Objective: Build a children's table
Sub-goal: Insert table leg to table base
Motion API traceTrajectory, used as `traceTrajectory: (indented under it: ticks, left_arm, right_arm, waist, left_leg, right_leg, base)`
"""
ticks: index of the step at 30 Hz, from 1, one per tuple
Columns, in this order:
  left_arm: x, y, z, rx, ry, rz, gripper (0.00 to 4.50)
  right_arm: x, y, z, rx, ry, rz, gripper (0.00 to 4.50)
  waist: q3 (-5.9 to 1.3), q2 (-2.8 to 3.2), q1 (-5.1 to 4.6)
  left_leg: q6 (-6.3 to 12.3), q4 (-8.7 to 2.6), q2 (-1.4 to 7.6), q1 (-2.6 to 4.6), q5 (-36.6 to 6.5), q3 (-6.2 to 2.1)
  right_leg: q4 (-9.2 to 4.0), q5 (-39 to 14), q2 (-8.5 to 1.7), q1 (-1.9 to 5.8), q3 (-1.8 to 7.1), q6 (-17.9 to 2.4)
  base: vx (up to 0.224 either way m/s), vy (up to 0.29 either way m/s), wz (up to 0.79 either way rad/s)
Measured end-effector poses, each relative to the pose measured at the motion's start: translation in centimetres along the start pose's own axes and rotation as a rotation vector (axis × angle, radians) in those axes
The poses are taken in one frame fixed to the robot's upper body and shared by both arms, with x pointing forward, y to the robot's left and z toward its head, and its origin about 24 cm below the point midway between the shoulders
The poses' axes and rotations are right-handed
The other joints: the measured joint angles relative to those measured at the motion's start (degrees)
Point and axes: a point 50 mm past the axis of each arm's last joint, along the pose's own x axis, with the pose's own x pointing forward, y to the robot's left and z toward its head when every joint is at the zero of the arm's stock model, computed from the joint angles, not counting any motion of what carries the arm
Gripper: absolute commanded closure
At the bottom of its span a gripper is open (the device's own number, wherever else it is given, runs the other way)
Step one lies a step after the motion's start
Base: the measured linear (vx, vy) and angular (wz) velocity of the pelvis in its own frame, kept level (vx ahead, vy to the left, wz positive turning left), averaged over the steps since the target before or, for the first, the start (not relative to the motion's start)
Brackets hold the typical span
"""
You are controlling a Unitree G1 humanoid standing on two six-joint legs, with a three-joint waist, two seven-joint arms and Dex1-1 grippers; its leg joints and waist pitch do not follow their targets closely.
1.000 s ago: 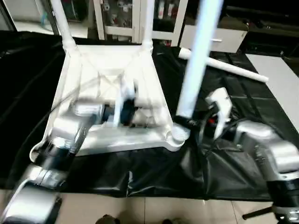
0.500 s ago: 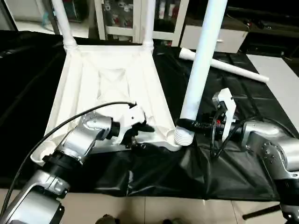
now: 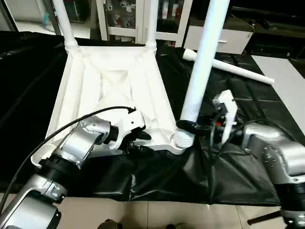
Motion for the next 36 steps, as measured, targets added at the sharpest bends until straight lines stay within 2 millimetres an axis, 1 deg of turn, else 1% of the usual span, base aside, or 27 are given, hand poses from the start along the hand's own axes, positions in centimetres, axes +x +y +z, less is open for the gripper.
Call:
traceTrajectory:
  ticks: [1, 2, 3, 6, 7, 8, 11, 15, 19, 20, 21, 23, 24, 26, 29, 36]
  left_arm:
    - [0.0, 0.0, 0.0, -0.001, -0.003, 0.005, 2.38]
    - [-0.1, 0.0, -0.1, -0.005, -0.008, 0.016, 2.38]
    - [-0.1, 0.0, -0.1, -0.008, -0.010, 0.022, 2.61]
    - [-0.1, -0.1, -0.1, -0.009, -0.010, 0.035, 2.85]
    - [-0.1, -0.1, -0.1, -0.003, -0.006, 0.037, 2.85]
    - [-0.1, -0.2, -0.1, 0.002, -0.001, 0.038, 3.14]
    - [-0.1, -0.5, 0.0, 0.011, 0.009, 0.030, 3.25]
    - [-0.3, -1.0, 0.0, 0.025, 0.052, 0.029, 3.61]
    - [-0.1, -1.2, 0.2, 0.038, 0.072, 0.033, 3.62]
    - [0.0, -1.2, 0.2, 0.038, 0.078, 0.039, 3.47]
    - [0.0, -1.2, 0.2, 0.037, 0.080, 0.041, 3.47]
    - [0.1, -1.2, 0.3, 0.028, 0.083, 0.051, 3.25]
    - [0.1, -1.2, 0.3, 0.027, 0.085, 0.055, 3.25]
    - [0.1, -1.2, 0.3, 0.028, 0.098, 0.065, 2.97]
    - [0.1, -1.2, 0.4, 0.032, 0.111, 0.074, 2.87]
    - [-0.1, -1.4, 0.3, 0.023, 0.154, 0.078, 2.87]
  right_arm:
    - [0.1, 0.1, 0.0, -0.002, -0.003, 0.000, 2.64]
    - [0.3, 0.1, 0.0, -0.008, -0.009, -0.002, 2.64]
    - [0.5, 0.1, -0.1, -0.012, -0.014, -0.011, 2.64]
    - [0.7, 0.0, -0.2, -0.018, -0.016, -0.031, 2.64]
    - [0.8, 0.0, -0.2, -0.025, -0.016, -0.039, 2.64]
    - [1.0, -0.1, -0.1, -0.031, -0.014, -0.043, 2.64]
    - [1.3, -0.1, -0.1, -0.051, -0.012, -0.052, 2.64]
    - [1.4, -0.2, 0.0, -0.070, -0.022, -0.075, 2.64]
    - [1.5, -0.3, 0.0, -0.075, -0.025, -0.086, 2.64]
    - [1.5, -0.3, -0.1, -0.075, -0.024, -0.086, 2.64]
    - [1.5, -0.3, -0.1, -0.075, -0.024, -0.087, 2.64]
    - [1.5, -0.3, -0.1, -0.076, -0.024, -0.087, 2.64]
    - [1.5, -0.3, -0.1, -0.076, -0.025, -0.087, 2.64]
    - [1.5, -0.3, -0.1, -0.077, -0.025, -0.087, 2.64]
    - [1.5, -0.3, 0.0, -0.083, -0.031, -0.087, 2.64]
    - [1.7, -0.2, 0.0, -0.083, -0.040, -0.082, 2.64]
  waist:
    - [-0.01, -0.02, 0.00]
    - [-0.01, -0.01, 0.00]
    - [-0.01, -0.01, -0.01]
    - [-0.01, -0.01, -0.01]
    - [-0.01, -0.01, -0.04]
    - [-0.01, -0.01, -0.06]
    - [0.00, 0.00, -0.05]
    - [0.00, 0.00, -0.21]
    - [0.00, 0.01, -0.19]
    - [0.00, 0.01, -0.18]
    - [0.00, 0.02, -0.17]
    - [0.00, 0.03, -0.15]
    - [0.00, 0.03, -0.15]
    - [-0.01, 0.04, -0.17]
    - [-0.01, 0.05, -0.15]
    - [-0.02, 0.08, -0.43]
  left_leg:
    - [0.00, 0.00, 0.00, 0.01, 0.0, 0.00]
    - [0.00, 0.00, 0.00, 0.01, 0.0, 0.00]
    - [0.00, 0.01, 0.00, 0.02, 0.0, 0.00]
    - [-0.01, 0.02, 0.00, 0.02, 0.0, 0.00]
    - [-0.01, 0.01, 0.00, 0.02, 0.0, 0.00]
    - [-0.02, 0.01, 0.00, 0.02, 0.0, 0.00]
    - [-0.02, -0.03, 0.00, 0.02, 0.0, 0.00]
    - [-0.02, -0.08, 0.00, 0.01, 0.0, 0.01]
    - [-0.02, -0.11, 0.00, 0.01, 0.0, 0.02]
    - [-0.02, -0.11, 0.00, 0.01, 0.0, 0.02]
    - [-0.01, -0.11, 0.00, 0.01, 0.0, 0.02]
    - [-0.02, -0.09, 0.00, 0.03, 0.0, 0.02]
    - [-0.02, -0.09, 0.00, 0.03, 0.0, 0.02]
    - [-0.02, -0.09, 0.00, 0.04, 0.0, 0.02]
    - [-0.02, -0.09, 0.00, 0.04, 0.0, 0.02]
    - [-0.02, -0.10, 0.00, 0.05, 0.0, 0.02]
  right_leg:
    - [0.01, 0.0, 0.00, 0.00, 0.00, 0.0]
    - [0.01, 0.0, 0.00, 0.00, 0.00, 0.0]
    - [0.03, 0.0, 0.00, 0.00, 0.00, 0.0]
    - [0.03, 0.0, 0.00, 0.00, 0.02, 0.0]
    - [0.02, 0.0, 0.00, 0.00, 0.02, 0.0]
    - [0.02, 0.0, 0.00, 0.00, 0.02, 0.0]
    - [0.00, 0.0, 0.00, 0.00, 0.00, 0.0]
    - [-0.07, 0.0, 0.00, 0.00, 0.00, 0.0]
    - [-0.10, 0.0, 0.01, -0.01, 0.01, 0.0]
    - [-0.10, 0.0, 0.01, -0.01, 0.01, 0.0]
    - [-0.09, 0.0, 0.01, 0.00, 0.01, 0.0]
    - [-0.07, 0.0, 0.01, 0.00, 0.01, 0.0]
    - [-0.07, 0.0, 0.01, 0.00, 0.01, 0.0]
    - [-0.06, 0.0, 0.01, 0.00, 0.02, 0.0]
    - [-0.05, 0.0, 0.01, 0.00, 0.01, 0.0]
    - [-0.04, 0.0, 0.02, 0.00, 0.01, 0.0]
  base:
    - [0.000, 0.000, 0.00]
    - [0.000, 0.000, 0.00]
    - [0.000, 0.000, 0.00]
    - [0.000, 0.000, 0.00]
    - [0.000, 0.000, 0.00]
    - [0.000, 0.000, 0.00]
    - [0.000, 0.000, 0.00]
    - [0.000, 0.000, 0.00]
    - [0.000, 0.000, 0.00]
    - [0.000, 0.000, 0.00]
    - [0.000, 0.000, 0.00]
    - [0.000, 0.000, 0.00]
    - [0.000, 0.000, 0.00]
    - [0.000, 0.000, 0.00]
    - [0.000, 0.000, 0.00]
    - [0.000, 0.000, 0.00]
